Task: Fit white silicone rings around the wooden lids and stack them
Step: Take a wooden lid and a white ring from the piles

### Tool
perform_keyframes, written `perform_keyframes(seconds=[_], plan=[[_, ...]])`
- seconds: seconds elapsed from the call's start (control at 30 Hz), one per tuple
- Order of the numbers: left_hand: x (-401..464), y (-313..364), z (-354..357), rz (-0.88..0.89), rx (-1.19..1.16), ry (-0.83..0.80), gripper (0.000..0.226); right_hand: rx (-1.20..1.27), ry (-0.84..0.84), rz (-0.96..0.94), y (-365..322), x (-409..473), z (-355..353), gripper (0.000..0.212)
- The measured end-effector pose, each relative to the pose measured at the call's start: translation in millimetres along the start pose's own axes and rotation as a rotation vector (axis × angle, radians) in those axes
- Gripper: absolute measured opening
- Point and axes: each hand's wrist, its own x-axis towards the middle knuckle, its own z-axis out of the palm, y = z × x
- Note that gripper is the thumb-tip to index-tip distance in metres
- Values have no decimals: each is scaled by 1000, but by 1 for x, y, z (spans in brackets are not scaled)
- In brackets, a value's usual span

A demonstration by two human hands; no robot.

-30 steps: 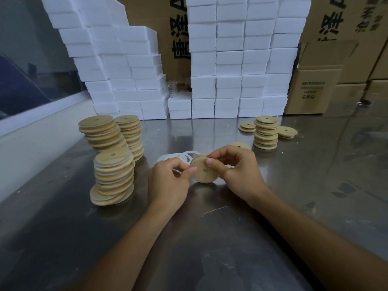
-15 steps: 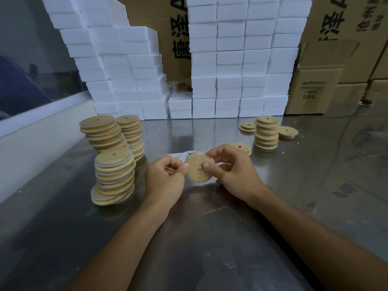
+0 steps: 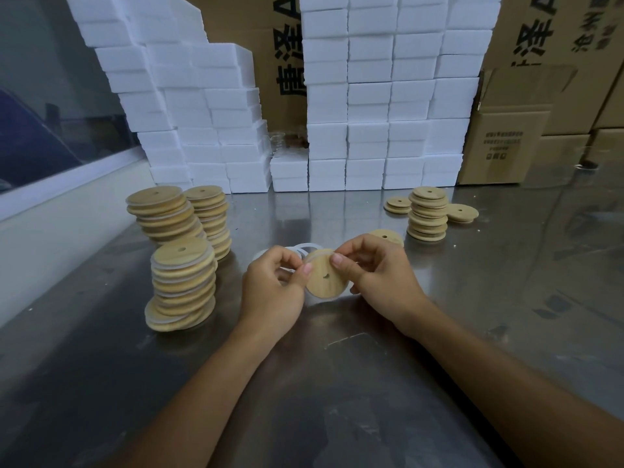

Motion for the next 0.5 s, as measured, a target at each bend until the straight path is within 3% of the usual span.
perform_keyframes(seconds=[0.2,0.4,0.5], plan=[[2,1,-3,-135,-133,75,19,47,-30,104,1,1,0,12],[2,1,-2,-169,-131,58,19,19,18,74,6,2,-1,7],[3,1,-3,-197,-169,91,19,-188,-29,-25,5,-2,3,42]])
